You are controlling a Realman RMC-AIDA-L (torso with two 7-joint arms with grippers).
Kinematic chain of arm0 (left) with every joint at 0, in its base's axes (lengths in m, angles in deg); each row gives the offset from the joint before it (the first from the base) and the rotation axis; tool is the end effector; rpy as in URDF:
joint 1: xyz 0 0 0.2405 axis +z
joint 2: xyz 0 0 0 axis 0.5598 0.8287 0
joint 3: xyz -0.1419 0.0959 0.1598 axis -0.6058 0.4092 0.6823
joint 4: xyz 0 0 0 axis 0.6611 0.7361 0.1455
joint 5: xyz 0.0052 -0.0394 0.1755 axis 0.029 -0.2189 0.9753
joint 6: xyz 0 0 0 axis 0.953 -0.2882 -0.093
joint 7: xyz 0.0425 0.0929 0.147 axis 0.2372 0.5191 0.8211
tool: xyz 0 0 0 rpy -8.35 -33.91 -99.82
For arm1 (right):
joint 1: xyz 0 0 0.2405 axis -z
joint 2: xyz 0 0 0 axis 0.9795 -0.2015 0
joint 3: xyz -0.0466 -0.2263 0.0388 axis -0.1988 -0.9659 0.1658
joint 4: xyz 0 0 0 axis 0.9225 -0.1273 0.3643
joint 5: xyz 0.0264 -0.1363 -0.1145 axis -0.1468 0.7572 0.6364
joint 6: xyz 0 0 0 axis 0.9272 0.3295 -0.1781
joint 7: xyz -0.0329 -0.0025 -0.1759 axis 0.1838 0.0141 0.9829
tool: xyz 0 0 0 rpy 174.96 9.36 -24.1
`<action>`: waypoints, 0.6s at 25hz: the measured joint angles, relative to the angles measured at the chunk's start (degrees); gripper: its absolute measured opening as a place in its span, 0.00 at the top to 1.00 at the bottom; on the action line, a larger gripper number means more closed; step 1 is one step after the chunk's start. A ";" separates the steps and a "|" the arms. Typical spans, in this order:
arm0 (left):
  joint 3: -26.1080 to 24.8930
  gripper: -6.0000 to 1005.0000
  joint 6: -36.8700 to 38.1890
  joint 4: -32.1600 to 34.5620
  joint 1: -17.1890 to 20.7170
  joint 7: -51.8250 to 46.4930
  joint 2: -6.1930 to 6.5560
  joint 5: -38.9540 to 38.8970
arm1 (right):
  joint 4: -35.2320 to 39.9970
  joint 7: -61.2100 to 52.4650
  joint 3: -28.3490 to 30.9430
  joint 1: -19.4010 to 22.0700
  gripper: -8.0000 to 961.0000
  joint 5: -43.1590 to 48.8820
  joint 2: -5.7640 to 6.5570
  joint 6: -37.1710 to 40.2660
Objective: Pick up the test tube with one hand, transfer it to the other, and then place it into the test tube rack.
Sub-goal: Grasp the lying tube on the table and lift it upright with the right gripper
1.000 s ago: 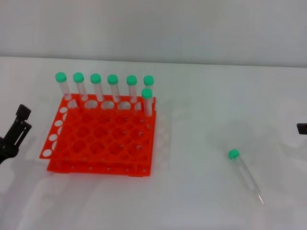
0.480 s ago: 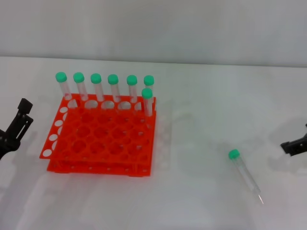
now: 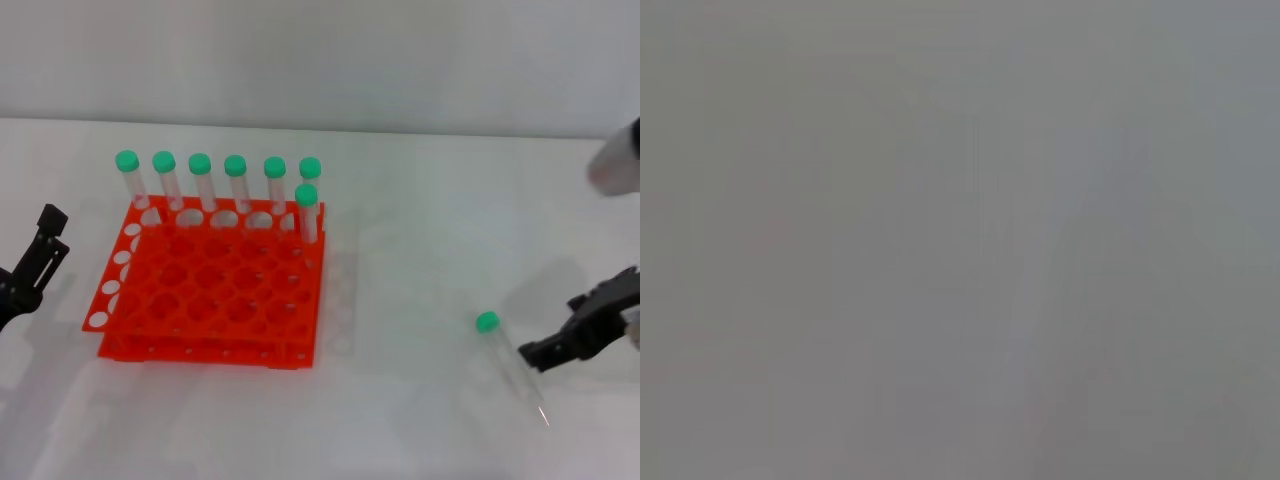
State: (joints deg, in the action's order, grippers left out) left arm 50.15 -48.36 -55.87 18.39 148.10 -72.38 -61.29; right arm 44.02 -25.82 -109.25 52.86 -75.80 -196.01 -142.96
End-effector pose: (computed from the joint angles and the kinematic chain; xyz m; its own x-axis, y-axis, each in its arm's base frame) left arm -0.2860 0.2658 0.0414 0.4873 -0.1972 0.8507 0.8021 -0.2840 -0.5253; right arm 0.1694 0.3026 0.0028 0.7521 -0.6509 0.1029 -0.5249 -0.6861 -0.5038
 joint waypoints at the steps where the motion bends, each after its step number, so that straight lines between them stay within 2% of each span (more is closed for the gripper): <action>1: 0.00 0.13 0.01 0.03 -0.02 0.00 0.00 -0.01 | -0.76 -0.35 -1.02 -0.44 0.12 0.06 -0.04 0.25; 6: 0.09 0.13 0.01 0.08 -0.01 0.00 0.00 0.07 | -6.95 -1.10 -4.37 -2.78 0.13 0.25 -0.11 1.71; 15: 0.36 0.13 0.09 0.01 0.01 0.00 -0.05 0.28 | -11.74 -0.43 -6.28 -4.36 0.14 0.66 0.12 3.77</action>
State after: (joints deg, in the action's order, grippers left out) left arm 50.50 -48.27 -55.86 18.40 148.10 -72.43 -61.01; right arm 32.28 -26.25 -115.53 48.50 -75.13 -195.89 -139.19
